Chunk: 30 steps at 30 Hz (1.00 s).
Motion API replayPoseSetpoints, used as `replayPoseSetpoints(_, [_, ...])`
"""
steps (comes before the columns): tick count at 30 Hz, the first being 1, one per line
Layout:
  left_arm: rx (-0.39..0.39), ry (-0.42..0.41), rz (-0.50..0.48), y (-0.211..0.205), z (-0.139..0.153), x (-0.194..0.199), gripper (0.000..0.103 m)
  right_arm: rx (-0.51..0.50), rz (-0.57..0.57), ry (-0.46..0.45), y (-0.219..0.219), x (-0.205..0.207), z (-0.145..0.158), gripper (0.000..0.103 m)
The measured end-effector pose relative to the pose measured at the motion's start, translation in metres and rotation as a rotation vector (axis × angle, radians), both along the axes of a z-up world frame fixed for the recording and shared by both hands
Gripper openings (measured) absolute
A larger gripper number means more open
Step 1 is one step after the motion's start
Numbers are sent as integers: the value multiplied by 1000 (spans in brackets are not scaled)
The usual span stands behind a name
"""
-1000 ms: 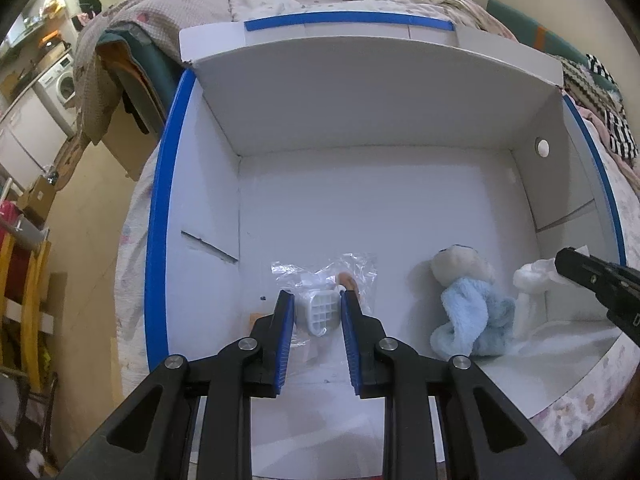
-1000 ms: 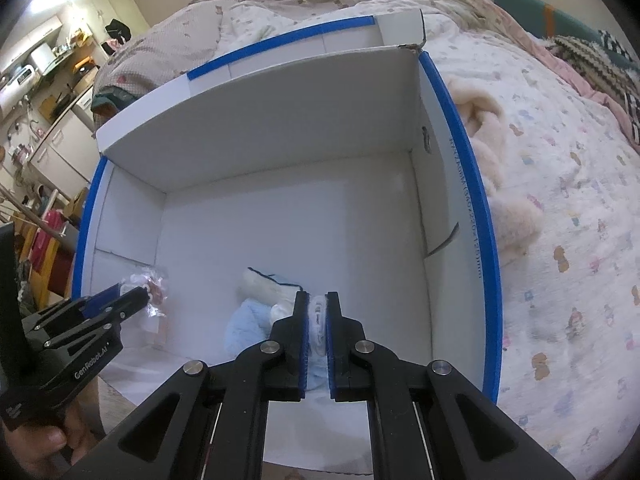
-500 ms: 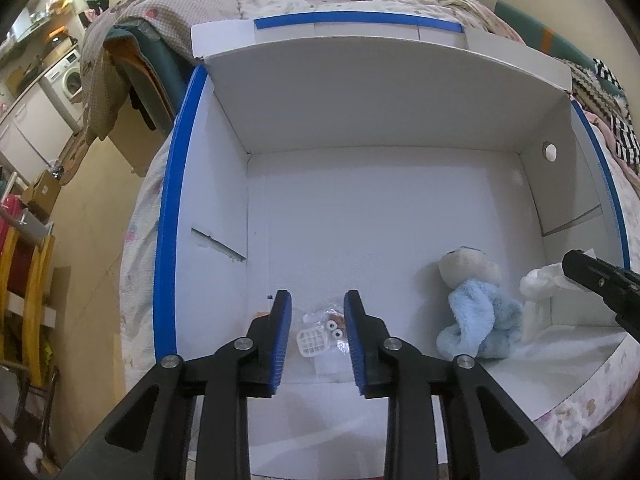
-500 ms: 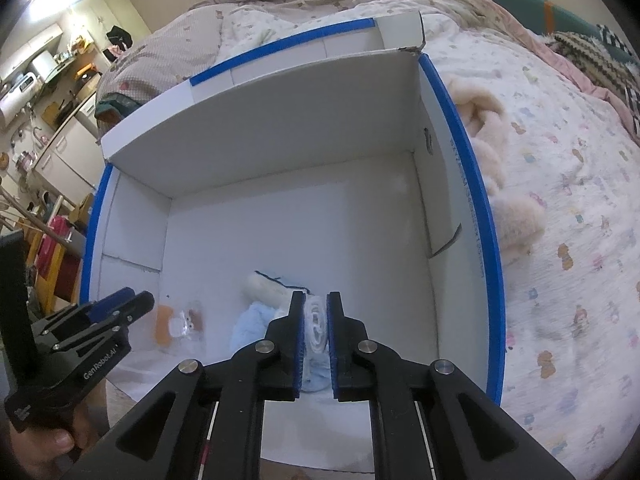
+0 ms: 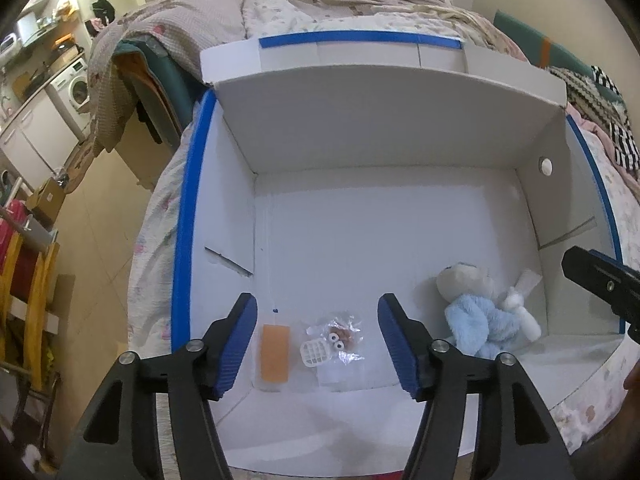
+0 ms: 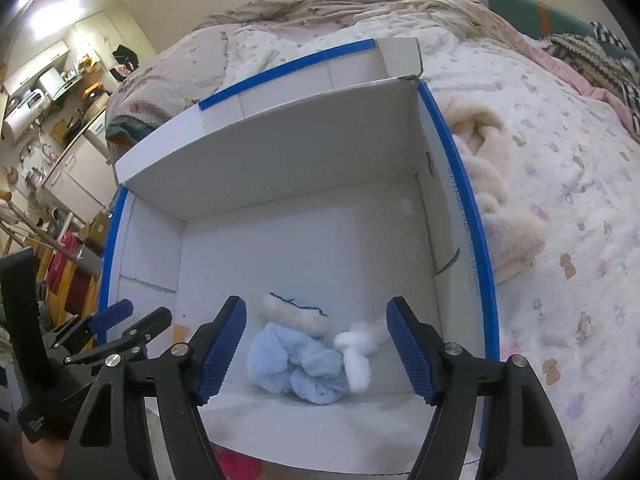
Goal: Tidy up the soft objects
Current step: 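Open the left tool to drop the bag while the right tool releases the white plush, then withdraw both tools from the box toward the pink rubber duck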
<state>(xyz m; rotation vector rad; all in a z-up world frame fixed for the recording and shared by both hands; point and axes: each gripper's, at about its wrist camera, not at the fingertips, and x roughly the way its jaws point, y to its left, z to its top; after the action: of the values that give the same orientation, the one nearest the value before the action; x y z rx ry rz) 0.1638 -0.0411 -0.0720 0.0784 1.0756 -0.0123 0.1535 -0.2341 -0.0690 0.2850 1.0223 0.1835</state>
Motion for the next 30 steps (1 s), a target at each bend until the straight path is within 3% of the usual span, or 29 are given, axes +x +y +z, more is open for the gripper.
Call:
replayPoseSetpoints(17, [19, -45, 12, 5, 14, -6, 60, 23, -38, -11, -9, -6, 6, 77])
replayPoseSetpoints(30, [-39, -56, 100, 28, 35, -32, 61, 45, -61, -22, -14, -32, 18, 77])
